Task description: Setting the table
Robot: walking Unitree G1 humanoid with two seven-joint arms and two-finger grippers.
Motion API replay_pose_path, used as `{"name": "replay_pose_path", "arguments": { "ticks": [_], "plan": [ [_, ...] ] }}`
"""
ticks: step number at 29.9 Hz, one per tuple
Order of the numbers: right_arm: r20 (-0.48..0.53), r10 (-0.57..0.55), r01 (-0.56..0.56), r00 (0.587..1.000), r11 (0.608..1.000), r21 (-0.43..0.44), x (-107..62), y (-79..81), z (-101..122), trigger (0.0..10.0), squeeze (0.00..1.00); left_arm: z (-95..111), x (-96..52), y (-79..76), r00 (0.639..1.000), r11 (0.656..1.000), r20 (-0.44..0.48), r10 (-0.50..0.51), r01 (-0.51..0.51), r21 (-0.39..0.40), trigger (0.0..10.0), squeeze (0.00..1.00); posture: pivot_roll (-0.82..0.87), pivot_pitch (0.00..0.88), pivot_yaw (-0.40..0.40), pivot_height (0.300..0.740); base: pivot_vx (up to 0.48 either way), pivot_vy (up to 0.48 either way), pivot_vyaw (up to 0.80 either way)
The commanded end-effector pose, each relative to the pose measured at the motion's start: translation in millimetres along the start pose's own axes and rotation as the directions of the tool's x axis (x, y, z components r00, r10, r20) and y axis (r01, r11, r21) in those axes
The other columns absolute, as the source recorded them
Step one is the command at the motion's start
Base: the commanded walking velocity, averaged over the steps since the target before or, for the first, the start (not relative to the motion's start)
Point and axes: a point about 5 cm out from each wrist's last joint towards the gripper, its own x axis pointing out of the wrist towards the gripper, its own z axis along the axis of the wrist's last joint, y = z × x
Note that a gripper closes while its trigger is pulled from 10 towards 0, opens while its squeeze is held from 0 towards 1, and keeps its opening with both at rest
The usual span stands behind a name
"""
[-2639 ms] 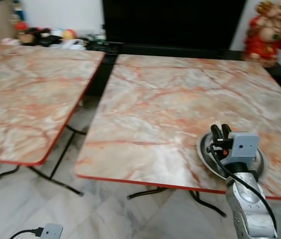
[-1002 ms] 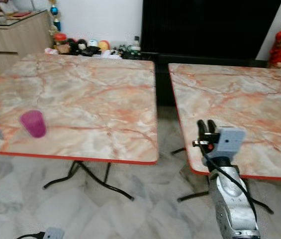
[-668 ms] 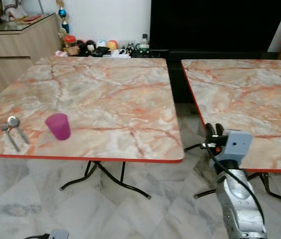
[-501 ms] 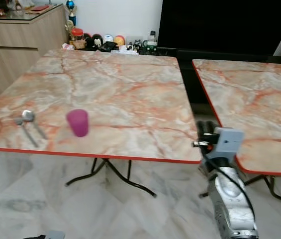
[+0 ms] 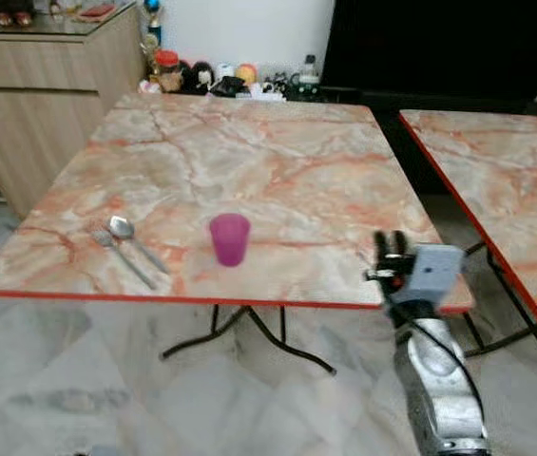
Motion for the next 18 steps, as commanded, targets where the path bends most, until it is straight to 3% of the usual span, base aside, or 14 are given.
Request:
{"name": "replay_pose_path", "arguments": {
  "ticks": [1, 18],
  "plan": [
    [-0.010, -0.024, 0.024, 1.000, 1.000, -0.014, -2.4, -8.1, -2.1, 10.0, 0.00, -9.2, -1.4, -5.2, 0.999, 1.000, -0.033, -0.011, 0.011, -0.015, 10.0, 0.00, -0.01, 0.113, -0.010, 0.740, 0.000, 0.480, 0.00],
    [-0.006, -0.023, 0.023, 1.000, 1.000, -0.007, -1.0, -6.3, -1.7, 10.0, 0.00, -10.1, -1.7, -5.1, 0.999, 1.000, -0.034, -0.009, 0.008, -0.017, 10.0, 0.00, -0.01, 0.112, -0.010, 0.740, 0.000, 0.480, 0.00]
  ]
}}
